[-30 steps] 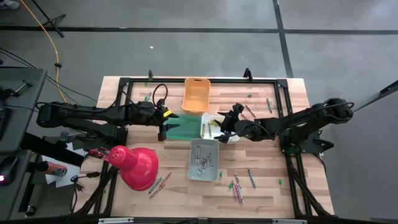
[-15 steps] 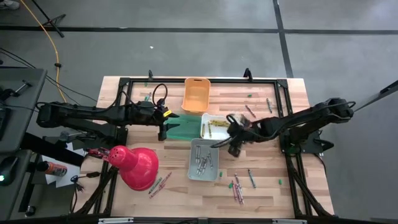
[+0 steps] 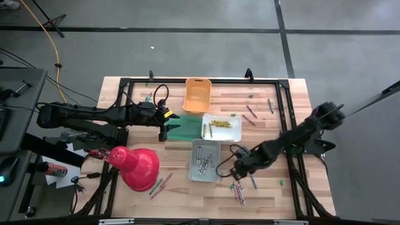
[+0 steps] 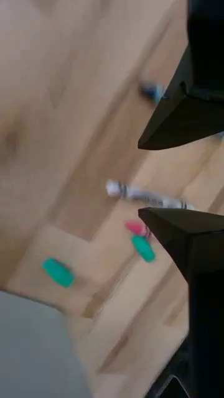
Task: Sort crayons
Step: Put the white crayon into the gray bin
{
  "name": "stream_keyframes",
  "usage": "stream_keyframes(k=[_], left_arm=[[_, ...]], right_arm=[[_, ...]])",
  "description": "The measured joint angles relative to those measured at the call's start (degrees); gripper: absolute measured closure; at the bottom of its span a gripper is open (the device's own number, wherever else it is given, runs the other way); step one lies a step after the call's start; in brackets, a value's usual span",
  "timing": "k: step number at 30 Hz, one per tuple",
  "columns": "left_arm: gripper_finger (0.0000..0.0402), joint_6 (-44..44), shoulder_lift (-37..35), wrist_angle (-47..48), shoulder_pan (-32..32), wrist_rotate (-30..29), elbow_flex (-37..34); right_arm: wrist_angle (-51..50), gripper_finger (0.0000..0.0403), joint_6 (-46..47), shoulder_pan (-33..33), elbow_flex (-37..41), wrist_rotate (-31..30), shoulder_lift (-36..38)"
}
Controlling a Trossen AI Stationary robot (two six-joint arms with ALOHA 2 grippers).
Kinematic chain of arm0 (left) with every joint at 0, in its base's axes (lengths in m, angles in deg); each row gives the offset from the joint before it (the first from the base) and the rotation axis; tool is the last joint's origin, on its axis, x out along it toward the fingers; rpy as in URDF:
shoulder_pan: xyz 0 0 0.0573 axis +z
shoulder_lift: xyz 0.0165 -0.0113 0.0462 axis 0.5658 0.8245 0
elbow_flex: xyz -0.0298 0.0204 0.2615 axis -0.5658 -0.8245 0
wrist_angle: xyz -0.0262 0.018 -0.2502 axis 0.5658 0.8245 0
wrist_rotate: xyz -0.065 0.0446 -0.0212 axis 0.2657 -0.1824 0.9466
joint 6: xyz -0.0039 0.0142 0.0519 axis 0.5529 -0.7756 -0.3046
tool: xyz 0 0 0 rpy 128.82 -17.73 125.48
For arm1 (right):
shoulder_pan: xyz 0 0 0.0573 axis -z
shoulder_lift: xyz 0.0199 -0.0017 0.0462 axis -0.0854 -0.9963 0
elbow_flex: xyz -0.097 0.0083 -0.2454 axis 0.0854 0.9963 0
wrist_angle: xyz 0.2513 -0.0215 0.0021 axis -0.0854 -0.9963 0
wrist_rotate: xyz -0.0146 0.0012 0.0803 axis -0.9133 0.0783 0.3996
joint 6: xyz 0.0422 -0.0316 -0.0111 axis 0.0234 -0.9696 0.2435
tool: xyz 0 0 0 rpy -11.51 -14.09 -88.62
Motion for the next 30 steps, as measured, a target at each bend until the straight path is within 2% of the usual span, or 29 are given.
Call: stream_keyframes(k=[2, 5, 9, 24, 30], left_arm=[[0.0231, -0.90, 0.00, -0.04, 0.00, 0.02, 0.00], [0.0231, -1.82, 0.00, -0.13, 0.00, 0.00, 0.00], [0.0231, -1.86, 0.00, -0.22, 0.00, 0.00, 0.00], [0.0231, -0.86, 0.00, -0.15, 0.02, 0.00, 0.00], [0.0231, -0.91, 0.00, -0.15, 0.02, 0.00, 0.00]], right_arm=[[2.52, 0.0247, -0.41, 0.03, -0.73, 2.55, -3.65], [-0.57, 0.0247, -2.51, 0.38, -3.54, 4.47, -8.17], [-7.38, 0.0247, -4.68, 0.49, -6.83, 2.22, -11.25], [-6.08, 0.0247, -5.60, 0.60, -11.05, 2.51, -11.64], [-6.48, 0.0247, -2.42, 0.60, -10.59, 3.23, -12.16]])
